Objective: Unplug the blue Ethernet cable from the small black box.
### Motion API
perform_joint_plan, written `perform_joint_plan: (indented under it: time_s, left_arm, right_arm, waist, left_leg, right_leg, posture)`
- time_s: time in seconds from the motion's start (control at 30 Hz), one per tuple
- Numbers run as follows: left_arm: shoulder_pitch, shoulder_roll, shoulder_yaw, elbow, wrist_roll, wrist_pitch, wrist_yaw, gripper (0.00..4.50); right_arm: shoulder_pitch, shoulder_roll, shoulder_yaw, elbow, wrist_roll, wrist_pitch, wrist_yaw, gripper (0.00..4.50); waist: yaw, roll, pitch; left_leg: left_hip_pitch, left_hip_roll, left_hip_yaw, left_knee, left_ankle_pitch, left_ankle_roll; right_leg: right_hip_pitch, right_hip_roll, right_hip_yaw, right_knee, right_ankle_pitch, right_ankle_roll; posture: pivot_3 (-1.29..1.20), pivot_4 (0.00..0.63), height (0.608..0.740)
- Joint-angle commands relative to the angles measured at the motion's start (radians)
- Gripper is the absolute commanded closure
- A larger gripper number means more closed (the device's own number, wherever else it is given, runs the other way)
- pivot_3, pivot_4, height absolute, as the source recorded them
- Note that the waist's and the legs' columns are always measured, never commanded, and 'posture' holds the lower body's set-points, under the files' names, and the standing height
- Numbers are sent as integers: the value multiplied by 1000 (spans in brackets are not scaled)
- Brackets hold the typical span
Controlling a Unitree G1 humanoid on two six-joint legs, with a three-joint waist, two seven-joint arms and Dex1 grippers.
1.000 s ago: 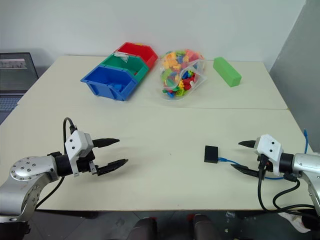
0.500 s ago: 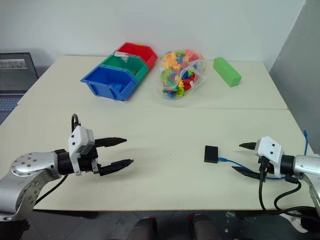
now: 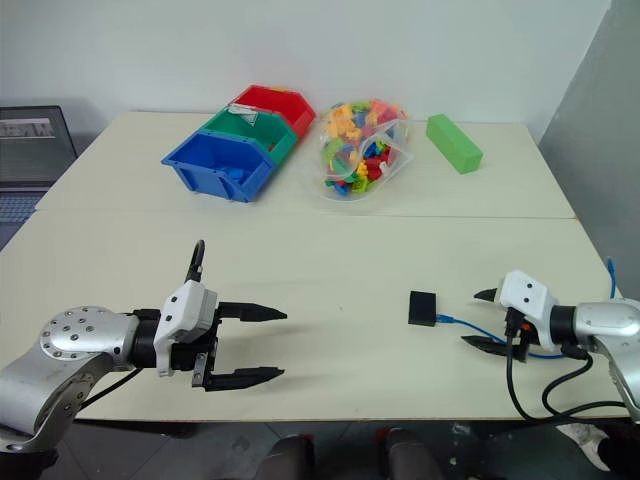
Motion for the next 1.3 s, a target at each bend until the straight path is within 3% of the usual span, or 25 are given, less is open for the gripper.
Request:
perform_joint_plan:
  time_s: [0.03, 0.43, 0.53, 1.03, 1.2, 1.3]
  left_arm:
    - [-38, 3, -16, 1, 13, -35, -14, 135]
    - [-86, -8, -80, 7, 43, -64, -13, 135]
    - [-91, -12, -89, 16, 54, -71, -11, 130]
    - [-67, -34, -72, 68, 62, -91, 7, 130]
    - [-77, -59, -30, 140, -2, -20, 36, 130]
    - [-114, -97, 14, 182, -115, 104, 75, 130]
  right_arm:
    - [-70, 25, 54, 41, -21, 31, 2, 158]
    - [-162, 68, 168, 140, -97, 31, 12, 158]
    - [-172, 80, 183, 145, -108, 47, 5, 647]
    - [-232, 82, 214, 203, -190, -80, 6, 4334]
    - [-241, 85, 180, 122, -210, -162, -33, 4336]
    - [-257, 101, 189, 64, -251, -228, -76, 4336]
  waist:
    - [0, 0, 0]
    - [0, 0, 0]
    - [0, 0, 0]
    - [-1, 0, 0]
    - [-1, 0, 0]
    - [-1, 0, 0]
  left_leg:
    - [0, 0, 0, 0, 0, 0]
    - [0, 0, 0, 0, 0, 0]
    - [0, 0, 0, 0, 0, 0]
    - [0, 0, 0, 1, 0, 0]
    - [0, 0, 0, 1, 0, 0]
    - [0, 0, 0, 0, 0, 0]
  right_leg:
    - [0, 0, 0, 0, 0, 0]
    - [0, 0, 0, 0, 0, 0]
    - [0, 0, 0, 0, 0, 0]
    - [0, 0, 0, 0, 0, 0]
    - [0, 0, -1, 0, 0, 0]
    - [-1, 0, -1, 1, 0, 0]
  posture:
    - [0, 150, 740]
    - [0, 150, 740]
    - [0, 150, 740]
    - [0, 150, 740]
    - [0, 150, 740]
    - [0, 150, 740]
